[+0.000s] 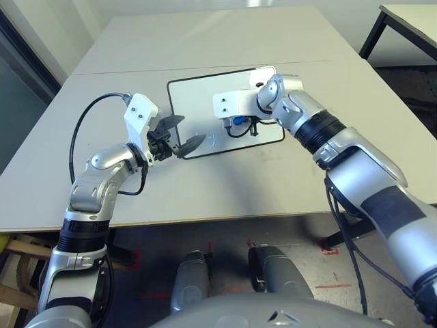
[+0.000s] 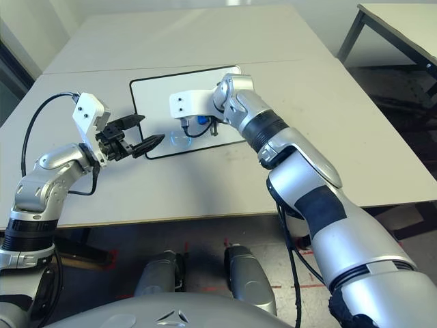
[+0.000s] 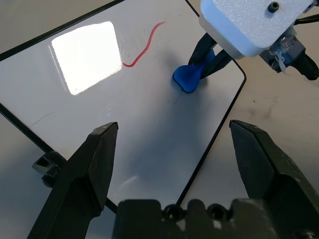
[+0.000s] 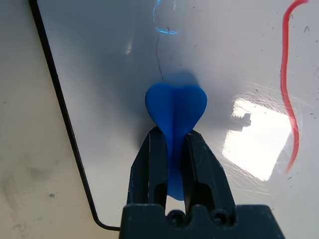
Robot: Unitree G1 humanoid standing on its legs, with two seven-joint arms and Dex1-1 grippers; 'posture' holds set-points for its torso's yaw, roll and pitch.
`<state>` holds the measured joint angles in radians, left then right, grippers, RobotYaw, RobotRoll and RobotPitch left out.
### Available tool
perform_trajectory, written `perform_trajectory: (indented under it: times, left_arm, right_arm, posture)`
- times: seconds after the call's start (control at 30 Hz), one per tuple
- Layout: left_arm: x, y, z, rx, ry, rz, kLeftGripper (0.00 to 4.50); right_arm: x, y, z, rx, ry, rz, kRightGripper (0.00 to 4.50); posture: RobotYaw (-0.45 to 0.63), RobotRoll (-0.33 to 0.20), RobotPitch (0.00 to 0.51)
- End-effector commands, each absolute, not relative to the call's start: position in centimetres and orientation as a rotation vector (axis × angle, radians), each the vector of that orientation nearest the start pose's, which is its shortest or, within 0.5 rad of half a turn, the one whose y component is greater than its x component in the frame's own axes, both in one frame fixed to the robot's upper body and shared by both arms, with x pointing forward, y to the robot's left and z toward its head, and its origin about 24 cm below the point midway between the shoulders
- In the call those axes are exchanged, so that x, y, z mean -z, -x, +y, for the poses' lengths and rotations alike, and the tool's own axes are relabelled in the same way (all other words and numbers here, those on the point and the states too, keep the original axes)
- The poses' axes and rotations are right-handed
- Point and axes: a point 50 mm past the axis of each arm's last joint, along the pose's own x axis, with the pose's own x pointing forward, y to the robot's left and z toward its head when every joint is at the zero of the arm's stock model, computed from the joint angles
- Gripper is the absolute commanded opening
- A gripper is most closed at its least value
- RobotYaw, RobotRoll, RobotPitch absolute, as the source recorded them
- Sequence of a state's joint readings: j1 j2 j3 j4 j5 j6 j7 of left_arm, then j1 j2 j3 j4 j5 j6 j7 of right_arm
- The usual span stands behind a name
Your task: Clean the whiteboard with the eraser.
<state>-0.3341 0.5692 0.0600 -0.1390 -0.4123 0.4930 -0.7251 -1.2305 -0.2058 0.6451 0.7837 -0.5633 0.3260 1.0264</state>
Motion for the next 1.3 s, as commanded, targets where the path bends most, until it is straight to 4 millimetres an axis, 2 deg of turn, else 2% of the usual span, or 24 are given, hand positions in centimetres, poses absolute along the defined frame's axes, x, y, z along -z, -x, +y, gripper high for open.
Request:
perform_trajectory:
  times: [0.03,0.37,1.07,1.3]
  left_arm:
    - [-14.5,-28.9,19.9,0.751,-0.162,0.085,4.5]
    - [-14.4,-29.1,20.0,0.753,-0.162,0.083,4.5]
    - [-14.4,-29.5,19.9,0.765,-0.165,0.077,4.5]
    - [-14.4,-29.5,19.9,0.768,-0.165,0.077,4.5]
  right_arm:
    - [-16.5,-38.0,-3.7,-1.02,1.386,0.478,0.21]
    - [-16.3,-39.0,-5.9,-0.93,1.468,0.505,0.21]
    - [-16.4,-40.4,-11.0,-0.777,1.487,0.595,0.2]
    - [-16.6,-40.7,-11.4,-0.755,1.478,0.594,0.2]
  posture:
    - [-0.03,0.0,0.061]
    - [-0.03,0.0,0.06]
    - [-0.04,0.0,0.052]
    - [-0.05,0.0,0.053]
